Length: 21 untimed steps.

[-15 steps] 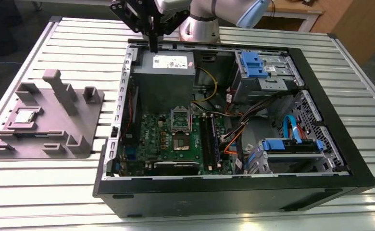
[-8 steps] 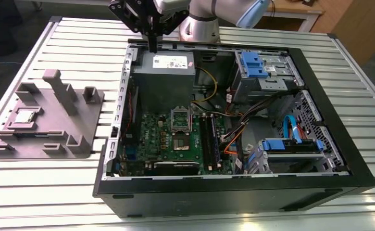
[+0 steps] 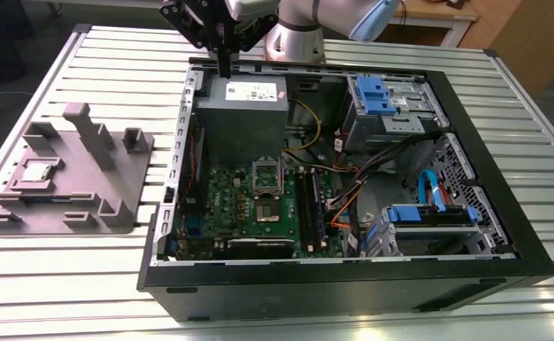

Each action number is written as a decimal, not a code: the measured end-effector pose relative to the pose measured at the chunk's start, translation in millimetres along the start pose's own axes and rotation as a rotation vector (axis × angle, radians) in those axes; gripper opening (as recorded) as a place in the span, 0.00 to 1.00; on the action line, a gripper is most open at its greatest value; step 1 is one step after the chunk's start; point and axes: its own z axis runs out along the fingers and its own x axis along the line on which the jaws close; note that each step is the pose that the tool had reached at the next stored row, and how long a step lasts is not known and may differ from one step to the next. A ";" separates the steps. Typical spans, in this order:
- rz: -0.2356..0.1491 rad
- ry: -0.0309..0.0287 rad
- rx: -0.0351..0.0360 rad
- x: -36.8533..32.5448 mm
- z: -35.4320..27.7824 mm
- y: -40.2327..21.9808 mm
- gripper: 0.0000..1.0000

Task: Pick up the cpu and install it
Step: 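Reach for the cpu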

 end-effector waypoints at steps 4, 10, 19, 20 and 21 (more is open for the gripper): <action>0.000 0.0000 0.0000 1.3 -0.1 -0.1 0.10; 0.000 0.0000 0.0000 4.0 -0.1 -0.3 0.10; 0.000 0.0000 0.0000 7.5 -0.2 -0.6 0.10; 0.000 0.0000 0.0000 7.8 -0.2 -0.6 0.10; 0.000 0.0000 0.0000 8.2 -0.2 -0.6 0.10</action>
